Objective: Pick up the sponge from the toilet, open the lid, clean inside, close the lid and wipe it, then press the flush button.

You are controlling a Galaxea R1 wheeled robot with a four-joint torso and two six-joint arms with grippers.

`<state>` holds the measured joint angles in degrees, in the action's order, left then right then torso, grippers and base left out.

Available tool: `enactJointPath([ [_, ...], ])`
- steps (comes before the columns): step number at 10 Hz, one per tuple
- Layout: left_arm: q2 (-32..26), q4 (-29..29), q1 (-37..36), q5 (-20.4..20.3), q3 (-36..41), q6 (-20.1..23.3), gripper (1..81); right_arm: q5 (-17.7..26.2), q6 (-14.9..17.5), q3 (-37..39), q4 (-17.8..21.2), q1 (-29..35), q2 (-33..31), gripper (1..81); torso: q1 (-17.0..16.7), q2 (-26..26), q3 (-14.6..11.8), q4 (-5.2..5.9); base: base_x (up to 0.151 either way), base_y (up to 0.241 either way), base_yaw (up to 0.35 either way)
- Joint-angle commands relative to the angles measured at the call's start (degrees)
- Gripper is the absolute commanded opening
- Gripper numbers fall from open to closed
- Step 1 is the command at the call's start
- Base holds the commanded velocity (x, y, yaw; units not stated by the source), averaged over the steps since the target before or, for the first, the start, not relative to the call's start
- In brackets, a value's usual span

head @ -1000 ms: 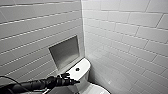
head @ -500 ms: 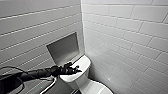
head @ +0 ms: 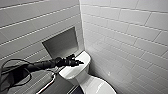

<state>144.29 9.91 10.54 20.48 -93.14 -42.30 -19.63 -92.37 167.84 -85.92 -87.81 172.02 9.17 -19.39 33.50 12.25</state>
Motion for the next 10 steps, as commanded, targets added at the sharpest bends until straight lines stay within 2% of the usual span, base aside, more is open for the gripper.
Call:
enactJointPath([
  [1, -0.40, -0.86, -9.62, 2.64, -0.91, -0.24, 81.1, 1.35, 0.17, -0.07, -0.66, -0.84, -0.07, 1.0, 0.00, 0.00, 0.00, 0.00, 0.000, 0.000, 0.000],
  [2, -0.40, -0.68, -9.62, 2.64, -1.86, -0.24, 1.0, 1.35, 0.17, -0.07, -0.65, -0.93, 0.01, 1.0, 0.00, 0.00, 0.02, 0.00, 0.000, 0.000, 0.000],
  [9, 7.68, 0.46, -9.62, 2.72, -17.95, -0.06, 1.0, 1.35, 0.17, -0.16, -0.57, -1.01, 0.19, 1.0, 0.00, 0.02, 0.04, 0.00, 0.000, 0.000, 0.000],
  [10, 8.04, 0.72, -9.71, 2.72, -18.66, -0.06, 1.0, 1.35, 0.17, -0.24, -0.57, -1.01, 0.19, 1.0, 0.00, 0.02, 3.14, 0.00, 0.000, 0.000, 0.000],
])
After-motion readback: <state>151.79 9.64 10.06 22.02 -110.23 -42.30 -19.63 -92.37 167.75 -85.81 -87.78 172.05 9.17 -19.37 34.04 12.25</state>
